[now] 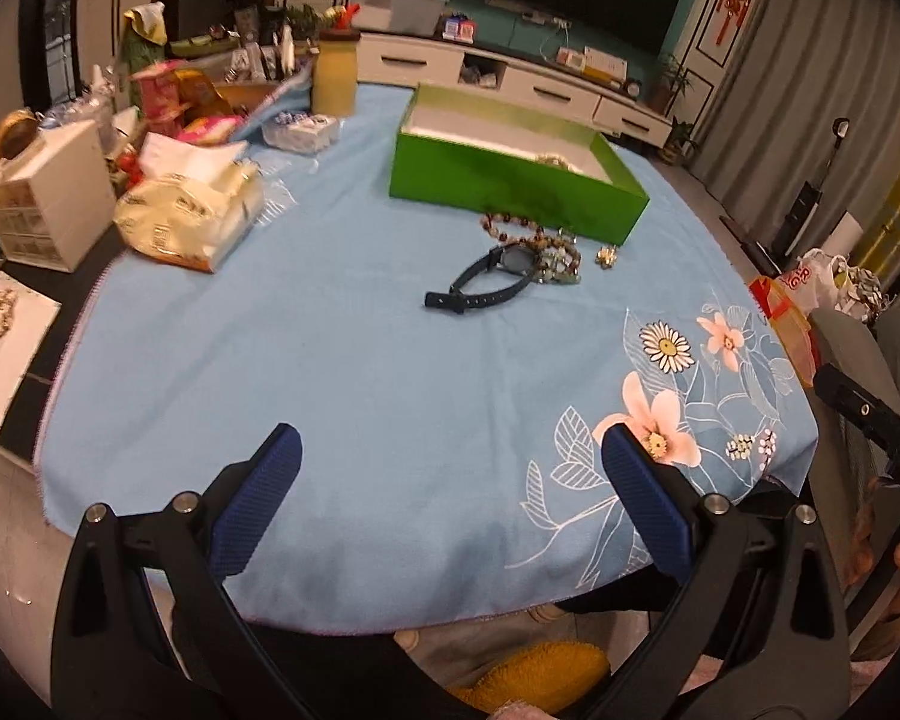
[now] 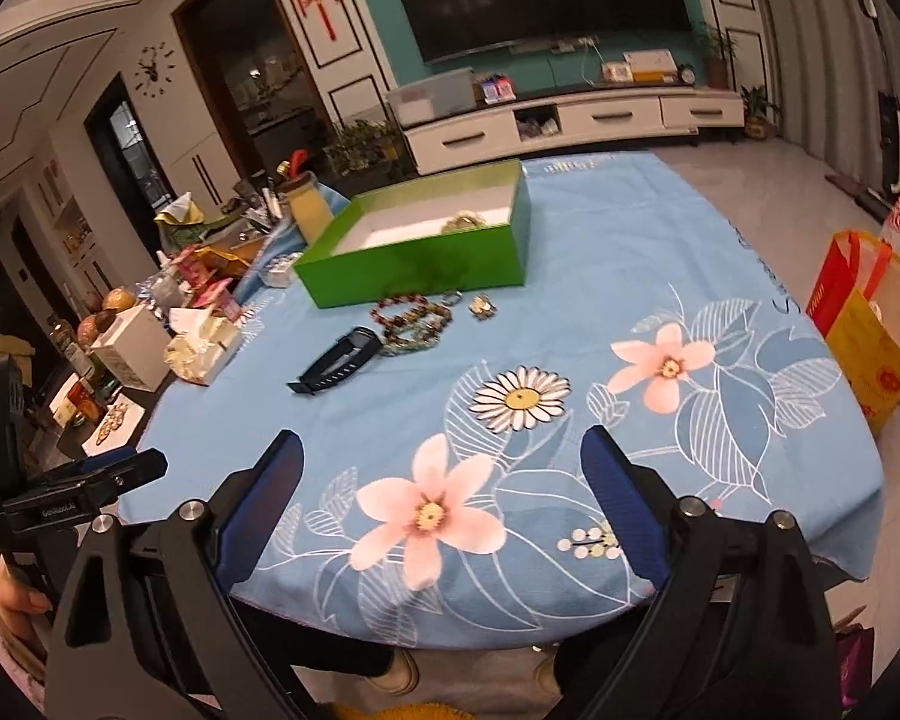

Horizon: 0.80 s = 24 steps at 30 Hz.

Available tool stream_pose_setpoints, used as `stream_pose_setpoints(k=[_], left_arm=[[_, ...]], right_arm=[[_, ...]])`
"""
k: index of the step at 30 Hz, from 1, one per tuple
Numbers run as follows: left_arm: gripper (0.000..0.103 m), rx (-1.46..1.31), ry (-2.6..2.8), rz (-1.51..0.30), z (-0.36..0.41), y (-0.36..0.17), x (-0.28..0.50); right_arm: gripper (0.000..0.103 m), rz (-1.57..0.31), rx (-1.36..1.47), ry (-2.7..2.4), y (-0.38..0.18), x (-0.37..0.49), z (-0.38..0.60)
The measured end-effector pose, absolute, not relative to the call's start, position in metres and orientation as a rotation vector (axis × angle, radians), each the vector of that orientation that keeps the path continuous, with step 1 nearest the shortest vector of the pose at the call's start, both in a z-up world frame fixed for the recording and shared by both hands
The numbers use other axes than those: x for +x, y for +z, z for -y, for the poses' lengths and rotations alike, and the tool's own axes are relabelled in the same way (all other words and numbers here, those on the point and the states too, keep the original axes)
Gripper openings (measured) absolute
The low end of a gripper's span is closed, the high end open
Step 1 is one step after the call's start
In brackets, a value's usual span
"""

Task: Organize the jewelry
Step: 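Withdraw both open tools from the green box, then grasp the black watch with the left tool while the right tool grasps the gold flower charm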

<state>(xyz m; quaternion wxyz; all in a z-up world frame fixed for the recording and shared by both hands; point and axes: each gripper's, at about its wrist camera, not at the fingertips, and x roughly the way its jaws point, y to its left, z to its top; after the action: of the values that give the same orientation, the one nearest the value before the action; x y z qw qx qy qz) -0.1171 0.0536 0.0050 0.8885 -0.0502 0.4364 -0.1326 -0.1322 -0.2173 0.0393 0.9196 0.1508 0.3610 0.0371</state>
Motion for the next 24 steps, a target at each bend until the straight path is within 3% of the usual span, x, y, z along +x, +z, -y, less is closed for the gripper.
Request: stream_pose_setpoints(k=[16,19,24], left_arm=[[0.100,0.003,-0.480,-0.920,0.001,-0.017,-0.026],[0.094,0.023,-0.513,-0.927,0.011,-0.022,-0.014],[0.074,0.042,-0.555,-0.942,0.027,-0.032,0.008]], right_arm=[[0.094,-0.854,0.330,0.091,-0.001,-0.021,0.237],[0.094,-0.871,0.331,0.096,-0.009,-0.003,0.236],[0.094,-0.889,0.357,0.102,-0.019,0.013,0.243]])
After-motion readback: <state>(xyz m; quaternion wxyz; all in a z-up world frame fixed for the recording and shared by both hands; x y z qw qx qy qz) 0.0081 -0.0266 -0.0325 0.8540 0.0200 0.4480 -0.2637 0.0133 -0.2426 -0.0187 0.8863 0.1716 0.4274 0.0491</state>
